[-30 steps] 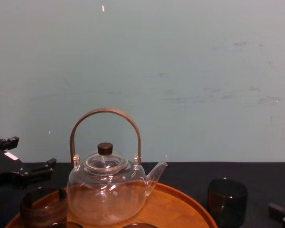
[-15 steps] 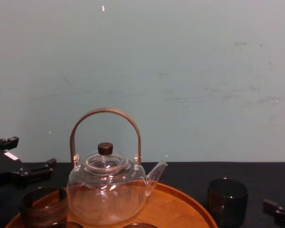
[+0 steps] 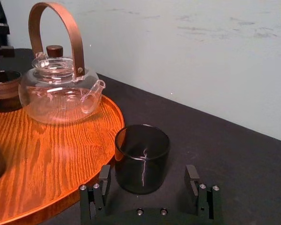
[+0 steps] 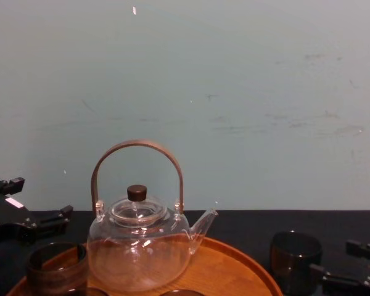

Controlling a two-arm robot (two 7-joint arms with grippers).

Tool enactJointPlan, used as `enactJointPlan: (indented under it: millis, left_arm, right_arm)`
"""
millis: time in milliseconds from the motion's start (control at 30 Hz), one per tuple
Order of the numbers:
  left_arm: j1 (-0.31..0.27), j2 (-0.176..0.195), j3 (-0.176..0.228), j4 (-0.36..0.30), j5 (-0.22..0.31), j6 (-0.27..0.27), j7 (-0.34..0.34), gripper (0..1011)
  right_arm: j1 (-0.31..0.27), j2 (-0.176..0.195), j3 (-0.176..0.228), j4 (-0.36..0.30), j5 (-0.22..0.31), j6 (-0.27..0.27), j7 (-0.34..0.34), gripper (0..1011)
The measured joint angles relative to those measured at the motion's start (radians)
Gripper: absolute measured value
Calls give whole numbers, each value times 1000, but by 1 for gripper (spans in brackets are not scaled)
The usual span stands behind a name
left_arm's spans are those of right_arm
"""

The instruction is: Pick up the glass from the table and place it on the tray.

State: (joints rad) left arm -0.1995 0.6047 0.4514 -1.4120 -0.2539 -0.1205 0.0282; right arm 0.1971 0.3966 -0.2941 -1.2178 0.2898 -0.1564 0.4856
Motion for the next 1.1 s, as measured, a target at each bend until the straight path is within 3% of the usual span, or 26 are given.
enactJointPlan:
  millis: [467, 1100]
  left_arm:
    - [0, 0, 0, 0, 0, 0, 0, 1001]
    - [0, 0, 0, 0, 0, 0, 0, 1002]
  right_arm:
    - [85, -34, -40, 87, -33, -8, 16, 1002]
    - [185, -88, -65, 227, -30, -39, 49, 1002]
